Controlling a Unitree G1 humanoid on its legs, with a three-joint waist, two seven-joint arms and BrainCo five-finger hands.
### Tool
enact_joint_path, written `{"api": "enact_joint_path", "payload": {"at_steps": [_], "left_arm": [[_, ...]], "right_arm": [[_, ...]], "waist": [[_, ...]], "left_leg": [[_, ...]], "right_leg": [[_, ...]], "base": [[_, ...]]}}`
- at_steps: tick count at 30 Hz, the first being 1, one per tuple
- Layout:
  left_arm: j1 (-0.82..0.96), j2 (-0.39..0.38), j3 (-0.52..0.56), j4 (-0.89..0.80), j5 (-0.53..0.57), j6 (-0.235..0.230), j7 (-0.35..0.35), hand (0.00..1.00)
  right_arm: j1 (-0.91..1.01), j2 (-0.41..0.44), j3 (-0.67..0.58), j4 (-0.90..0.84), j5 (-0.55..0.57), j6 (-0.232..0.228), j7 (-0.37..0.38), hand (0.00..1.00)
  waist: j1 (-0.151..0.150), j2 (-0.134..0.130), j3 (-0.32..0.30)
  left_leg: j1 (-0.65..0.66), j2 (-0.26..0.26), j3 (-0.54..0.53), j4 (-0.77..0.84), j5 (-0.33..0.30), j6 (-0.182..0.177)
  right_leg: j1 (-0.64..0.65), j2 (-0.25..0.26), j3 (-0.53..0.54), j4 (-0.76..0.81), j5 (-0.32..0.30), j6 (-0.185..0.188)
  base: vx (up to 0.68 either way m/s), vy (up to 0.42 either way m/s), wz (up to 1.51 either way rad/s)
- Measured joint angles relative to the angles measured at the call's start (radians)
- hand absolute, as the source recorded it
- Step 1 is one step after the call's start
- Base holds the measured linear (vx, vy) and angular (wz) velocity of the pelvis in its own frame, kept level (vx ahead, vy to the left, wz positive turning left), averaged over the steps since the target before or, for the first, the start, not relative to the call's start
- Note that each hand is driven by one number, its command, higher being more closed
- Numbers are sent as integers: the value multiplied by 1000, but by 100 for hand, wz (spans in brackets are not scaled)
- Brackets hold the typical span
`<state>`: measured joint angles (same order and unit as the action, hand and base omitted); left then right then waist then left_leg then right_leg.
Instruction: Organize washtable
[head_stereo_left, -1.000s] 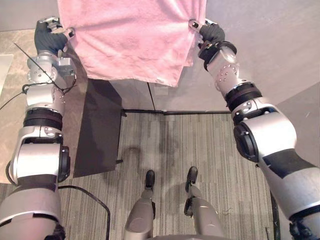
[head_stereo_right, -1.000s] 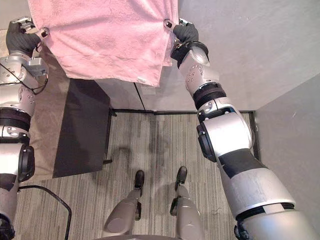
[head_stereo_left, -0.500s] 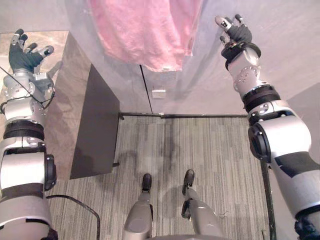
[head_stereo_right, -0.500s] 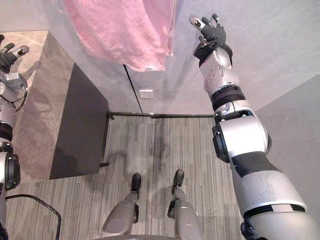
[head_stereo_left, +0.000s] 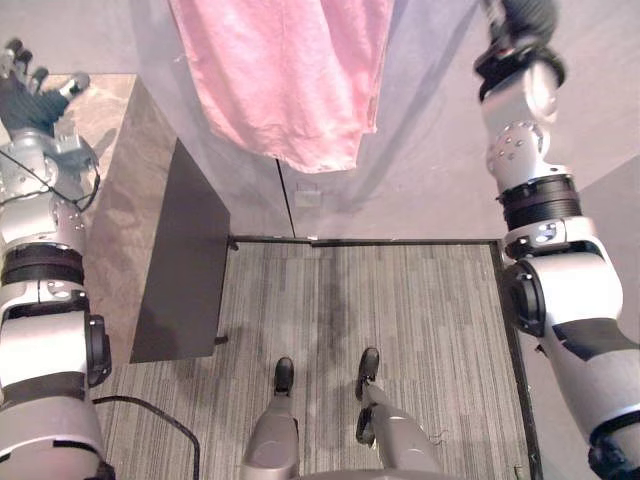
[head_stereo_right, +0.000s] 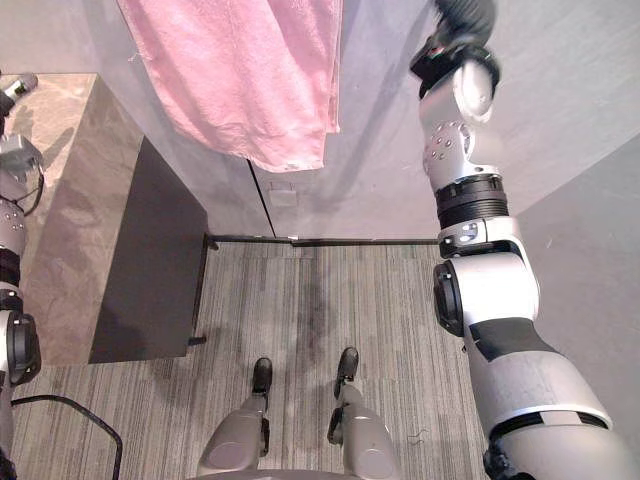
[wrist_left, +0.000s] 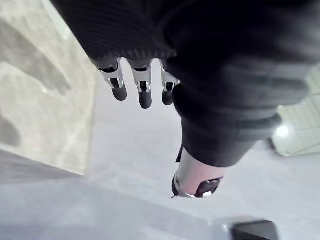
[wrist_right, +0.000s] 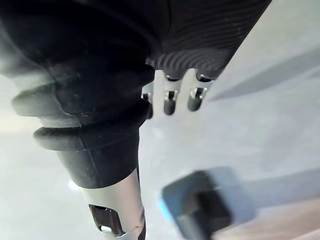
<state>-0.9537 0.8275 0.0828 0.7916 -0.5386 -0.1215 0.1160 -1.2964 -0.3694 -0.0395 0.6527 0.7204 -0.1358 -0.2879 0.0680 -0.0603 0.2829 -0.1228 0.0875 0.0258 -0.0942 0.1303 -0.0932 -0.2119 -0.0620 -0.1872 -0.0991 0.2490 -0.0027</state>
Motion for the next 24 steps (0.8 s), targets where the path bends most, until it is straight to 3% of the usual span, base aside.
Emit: {"api": "enact_joint_path", "payload": {"at_steps": [4, 6, 9, 17, 24], "left_arm": [[11, -31, -18, -121, -1, -36, -1, 0], [76, -38, -82, -205, -2, -53, -7, 0], [126, -40, -109, -238, -20, -61, -18, 0], [184, -48, -213, -257, -92, -57, -74, 0], [196, -49, -337, -325, -132, -50, -137, 0]], "right_arm": [[24, 2, 23, -72, -52, -19, 0, 0], [89, 10, 111, -111, -63, -25, 25, 0], [117, 27, 183, -113, -62, -21, 63, 0], [125, 64, 396, -4, 26, 0, 157, 0], [126, 72, 507, 33, 36, 26, 176, 0]], "waist": [[-3, 1, -29], [-2, 4, -92], [2, 12, -127], [6, 34, -156], [5, 56, -172]], "left_leg": [[29, 1, -2, -1, -5, -5], [37, 2, -4, -3, -15, -4], [43, 2, -6, -7, -19, 0], [49, 15, -12, -7, -23, -1], [24, 19, -12, -7, -23, -3]], "right_leg": [[40, 2, -5, 0, -8, -2], [51, 5, -8, 0, -23, 2], [59, 5, -11, 0, -25, 2], [64, 6, -30, -4, -39, 0], [45, 9, -35, -3, -40, -2]], "base": [[-1, 10, 3], [4, 10, 4], [13, 9, 2], [-14, -5, 6], [-4, 0, 0]]}}
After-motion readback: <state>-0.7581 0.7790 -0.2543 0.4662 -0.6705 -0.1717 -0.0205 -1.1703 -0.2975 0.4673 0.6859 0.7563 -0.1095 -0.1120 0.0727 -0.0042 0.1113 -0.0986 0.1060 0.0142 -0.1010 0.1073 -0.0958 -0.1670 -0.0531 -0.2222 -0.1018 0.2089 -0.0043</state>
